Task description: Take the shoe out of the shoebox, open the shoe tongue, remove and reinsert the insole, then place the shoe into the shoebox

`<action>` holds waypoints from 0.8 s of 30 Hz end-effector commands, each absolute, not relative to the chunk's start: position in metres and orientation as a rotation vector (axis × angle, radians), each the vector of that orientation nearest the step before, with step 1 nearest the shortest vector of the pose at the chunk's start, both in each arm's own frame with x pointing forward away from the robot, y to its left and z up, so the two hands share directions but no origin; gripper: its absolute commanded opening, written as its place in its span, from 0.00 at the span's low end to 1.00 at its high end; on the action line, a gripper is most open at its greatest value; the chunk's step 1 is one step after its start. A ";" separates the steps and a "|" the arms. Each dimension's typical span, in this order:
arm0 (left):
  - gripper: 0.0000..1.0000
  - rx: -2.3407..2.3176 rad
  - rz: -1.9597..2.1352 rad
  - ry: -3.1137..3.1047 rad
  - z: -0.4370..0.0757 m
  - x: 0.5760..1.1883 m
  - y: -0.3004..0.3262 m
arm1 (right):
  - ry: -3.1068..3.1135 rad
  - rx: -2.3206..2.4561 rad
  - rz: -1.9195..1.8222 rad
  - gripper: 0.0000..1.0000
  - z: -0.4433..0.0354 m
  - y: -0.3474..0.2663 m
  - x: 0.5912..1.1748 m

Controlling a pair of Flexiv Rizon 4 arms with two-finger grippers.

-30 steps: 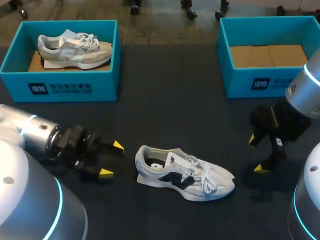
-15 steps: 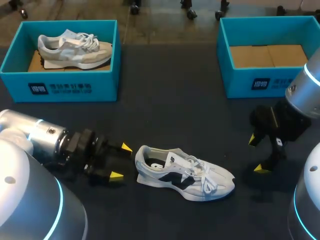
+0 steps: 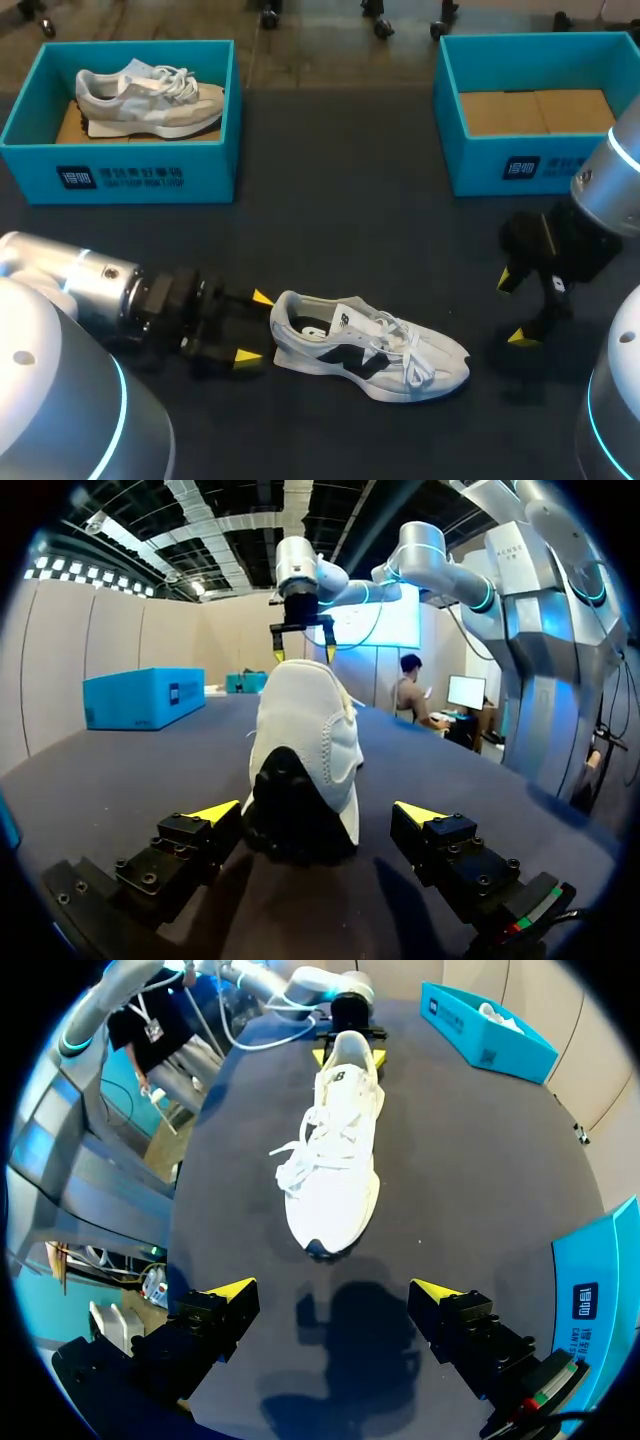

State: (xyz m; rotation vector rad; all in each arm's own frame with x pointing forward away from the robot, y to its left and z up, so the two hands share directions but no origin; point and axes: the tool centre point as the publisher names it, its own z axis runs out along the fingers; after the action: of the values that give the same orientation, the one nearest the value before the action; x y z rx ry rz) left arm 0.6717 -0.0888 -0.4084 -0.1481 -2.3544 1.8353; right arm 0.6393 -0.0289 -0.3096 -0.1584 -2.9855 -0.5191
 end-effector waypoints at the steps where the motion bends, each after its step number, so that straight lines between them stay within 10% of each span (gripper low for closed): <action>1: 1.00 -0.137 1.835 -2.366 -0.409 0.671 -0.094 | -2.987 -0.160 -0.515 1.00 -0.310 -0.028 0.639; 24: 1.00 -0.141 1.812 -2.379 -0.418 0.685 -0.110 | -2.987 -0.160 -0.515 1.00 -0.310 -0.028 0.639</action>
State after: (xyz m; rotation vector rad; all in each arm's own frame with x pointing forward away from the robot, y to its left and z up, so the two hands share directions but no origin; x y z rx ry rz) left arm 0.6816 -0.1060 -0.4151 -0.1377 -2.3817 1.8150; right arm 0.6393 -0.0289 -0.3096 -0.1584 -2.9855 -0.5191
